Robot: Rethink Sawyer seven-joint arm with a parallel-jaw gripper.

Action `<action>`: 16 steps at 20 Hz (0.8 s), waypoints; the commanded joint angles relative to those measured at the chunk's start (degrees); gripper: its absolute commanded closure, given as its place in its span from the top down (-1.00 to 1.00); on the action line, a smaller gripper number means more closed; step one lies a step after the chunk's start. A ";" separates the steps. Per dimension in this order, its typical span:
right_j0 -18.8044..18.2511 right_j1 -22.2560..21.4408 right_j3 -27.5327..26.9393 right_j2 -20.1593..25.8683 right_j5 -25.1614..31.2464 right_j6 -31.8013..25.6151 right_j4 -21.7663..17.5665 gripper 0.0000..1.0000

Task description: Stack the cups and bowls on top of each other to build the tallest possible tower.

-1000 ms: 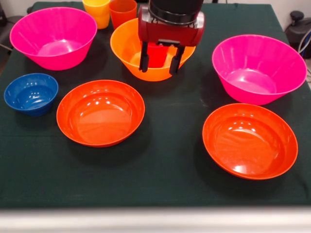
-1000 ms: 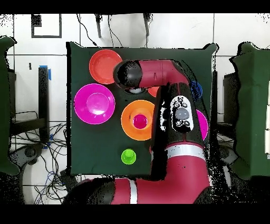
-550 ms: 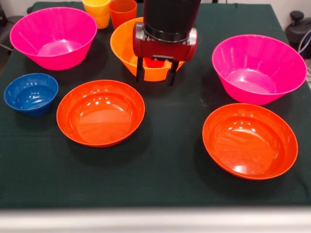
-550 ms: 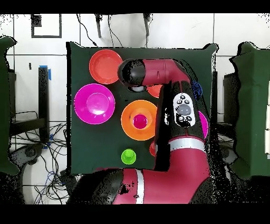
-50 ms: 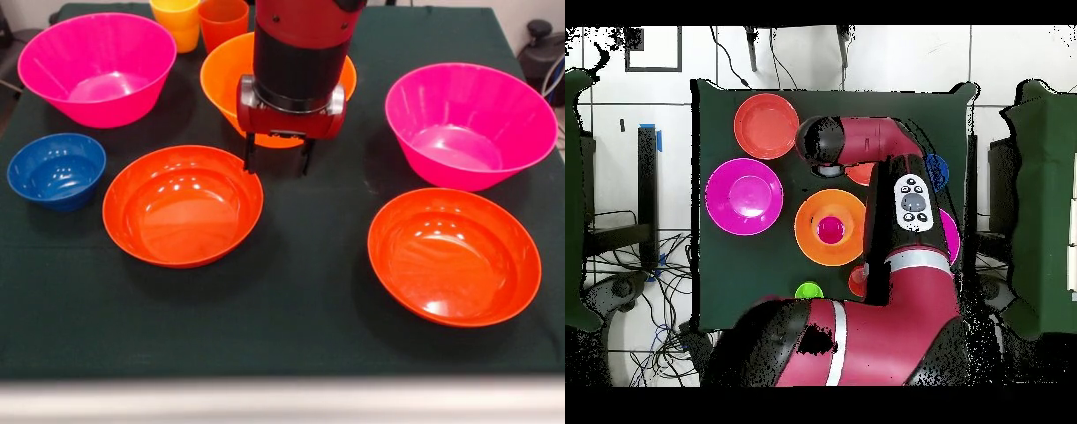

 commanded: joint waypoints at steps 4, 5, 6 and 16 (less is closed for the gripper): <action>-1.38 1.61 0.93 5.93 -2.63 -9.98 -3.17 1.00; -1.24 1.66 0.62 5.97 -2.43 -10.36 -3.40 1.00; -1.26 1.63 0.54 6.02 -2.16 -10.59 -3.42 1.00; -1.33 4.82 -3.47 6.96 -1.42 -12.19 -3.81 1.00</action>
